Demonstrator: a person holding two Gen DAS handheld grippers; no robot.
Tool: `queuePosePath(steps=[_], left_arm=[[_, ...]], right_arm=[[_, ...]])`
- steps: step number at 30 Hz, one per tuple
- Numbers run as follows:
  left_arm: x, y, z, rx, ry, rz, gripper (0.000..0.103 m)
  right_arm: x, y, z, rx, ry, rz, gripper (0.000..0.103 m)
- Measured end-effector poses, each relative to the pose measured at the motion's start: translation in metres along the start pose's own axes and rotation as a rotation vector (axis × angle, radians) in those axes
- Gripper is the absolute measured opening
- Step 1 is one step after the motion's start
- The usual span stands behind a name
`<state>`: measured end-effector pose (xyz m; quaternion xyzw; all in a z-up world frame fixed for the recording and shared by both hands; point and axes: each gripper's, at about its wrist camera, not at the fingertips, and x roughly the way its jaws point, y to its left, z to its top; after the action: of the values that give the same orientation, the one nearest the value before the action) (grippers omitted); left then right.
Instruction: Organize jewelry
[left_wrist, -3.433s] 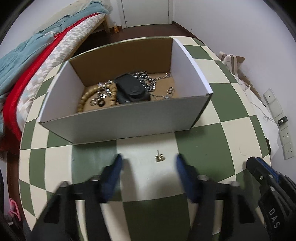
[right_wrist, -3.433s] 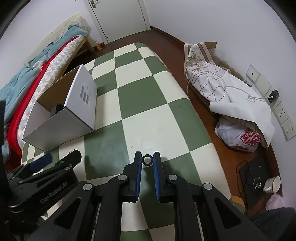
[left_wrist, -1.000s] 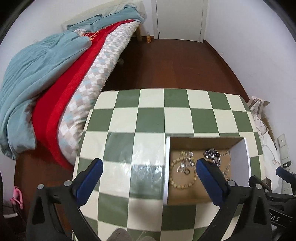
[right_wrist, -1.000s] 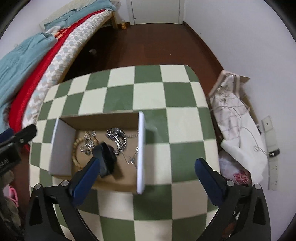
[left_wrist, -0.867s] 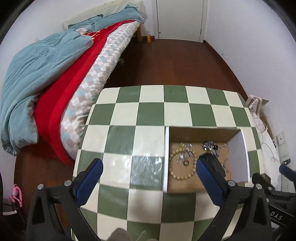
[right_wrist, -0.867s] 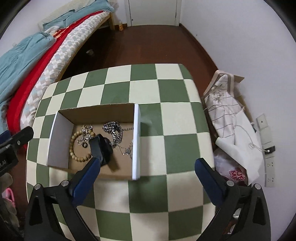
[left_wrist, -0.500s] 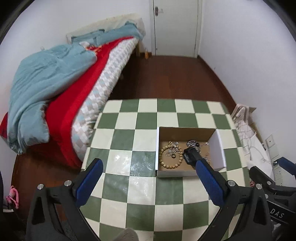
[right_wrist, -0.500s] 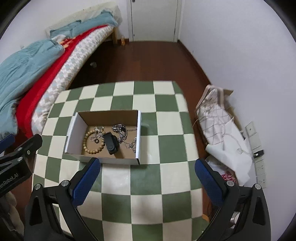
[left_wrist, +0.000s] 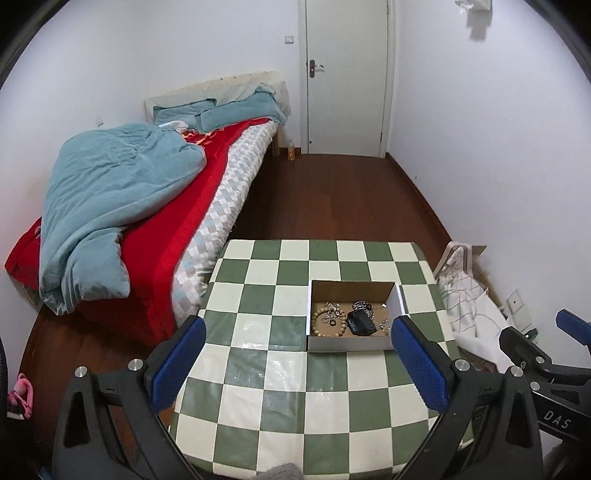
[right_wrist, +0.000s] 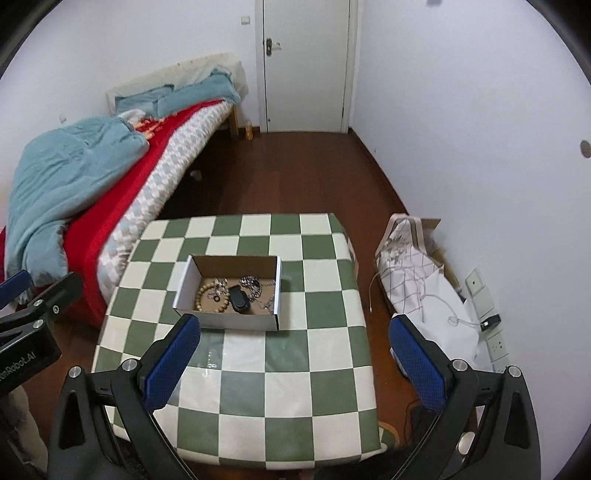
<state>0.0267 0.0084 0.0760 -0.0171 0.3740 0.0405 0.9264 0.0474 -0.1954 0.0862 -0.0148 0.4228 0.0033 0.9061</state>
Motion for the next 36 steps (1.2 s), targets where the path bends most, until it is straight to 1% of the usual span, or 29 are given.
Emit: queuePosePath(steps=[4,8,15,18,23,28,33,36], left_arm=[[-0.024,0.003,-0.002,-0.022,-0.014,-0.009,0.102],[-0.042,0.0,-0.008,-0.006,-0.012,-0.02,0.102],[-0.066,0.002,-0.015,-0.009,-0.01,-0.028,0.102],[-0.072,0.003,-0.017,-0.01,-0.008,-0.029,0.102],[-0.08,0.004,-0.022,-0.01,0.006,-0.033,0.102],[-0.078,0.003,-0.023,-0.01,0.022,-0.027,0.102],[-0.07,0.004,-0.019,-0.017,0.015,-0.011,0.102],[-0.06,0.004,-0.013,-0.022,0.02,0.0,0.102]], right_arm=[[-0.029,0.003,-0.001,-0.003,-0.031,0.019,0.103],[-0.058,0.004,-0.004,-0.01,-0.068,0.027,0.103],[-0.094,0.002,-0.015,-0.007,-0.086,0.046,0.103],[-0.103,0.003,-0.018,-0.013,-0.088,0.052,0.103],[-0.11,0.004,-0.025,-0.018,-0.075,0.064,0.103],[-0.11,0.005,-0.025,-0.017,-0.065,0.073,0.103],[-0.103,0.004,-0.02,-0.012,-0.071,0.053,0.103],[-0.091,0.002,-0.013,-0.007,-0.068,0.031,0.103]])
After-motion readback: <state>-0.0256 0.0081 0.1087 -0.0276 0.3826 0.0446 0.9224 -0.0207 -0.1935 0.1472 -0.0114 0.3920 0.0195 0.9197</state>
